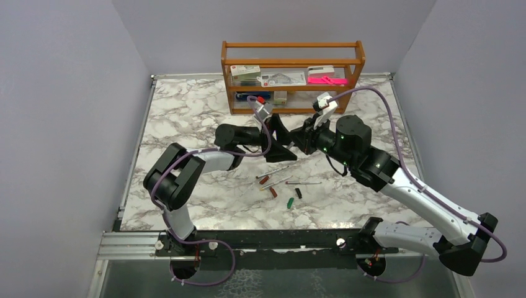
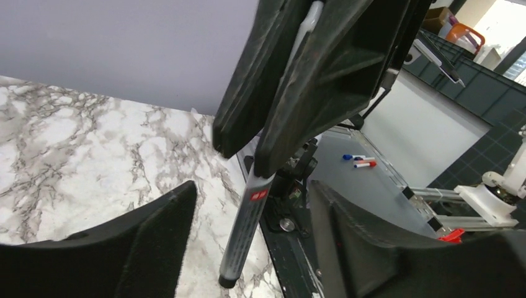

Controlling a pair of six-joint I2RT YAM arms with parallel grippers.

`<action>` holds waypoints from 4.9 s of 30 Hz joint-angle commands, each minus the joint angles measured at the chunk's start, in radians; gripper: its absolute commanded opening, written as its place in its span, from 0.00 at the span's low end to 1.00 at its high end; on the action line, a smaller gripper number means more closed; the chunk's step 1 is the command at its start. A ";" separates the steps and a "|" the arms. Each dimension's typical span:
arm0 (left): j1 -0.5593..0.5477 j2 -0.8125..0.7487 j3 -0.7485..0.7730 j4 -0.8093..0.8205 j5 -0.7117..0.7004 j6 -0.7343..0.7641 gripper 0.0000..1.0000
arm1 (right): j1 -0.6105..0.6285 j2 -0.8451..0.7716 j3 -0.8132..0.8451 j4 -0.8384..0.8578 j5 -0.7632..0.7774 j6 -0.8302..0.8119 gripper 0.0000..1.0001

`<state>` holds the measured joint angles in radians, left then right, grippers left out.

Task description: Insert the pens into the pen caps

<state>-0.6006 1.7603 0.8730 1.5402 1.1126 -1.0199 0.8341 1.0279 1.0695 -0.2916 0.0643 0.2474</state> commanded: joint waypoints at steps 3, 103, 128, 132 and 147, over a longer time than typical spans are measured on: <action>-0.032 -0.006 0.008 0.221 0.057 0.008 0.60 | -0.003 0.030 -0.005 0.016 -0.050 -0.027 0.01; 0.093 -0.253 -0.222 -0.683 -0.916 0.650 0.00 | 0.273 0.497 -0.282 -0.175 0.226 0.475 0.01; 0.033 -0.155 -0.351 -0.096 -0.603 0.078 0.00 | -0.001 -0.127 -0.393 0.459 0.455 0.281 0.01; -0.024 -0.119 -0.333 -0.078 -0.566 0.064 0.00 | -0.064 -0.113 -0.386 0.542 0.353 0.257 0.01; -0.148 0.054 -0.309 0.122 -0.541 -0.046 0.00 | -0.073 -0.058 -0.385 0.670 0.289 0.201 0.01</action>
<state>-0.7216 1.7866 0.5373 1.5253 0.5350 -1.0473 0.7647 0.9756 0.6712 0.3088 0.4004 0.4740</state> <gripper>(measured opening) 0.126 0.113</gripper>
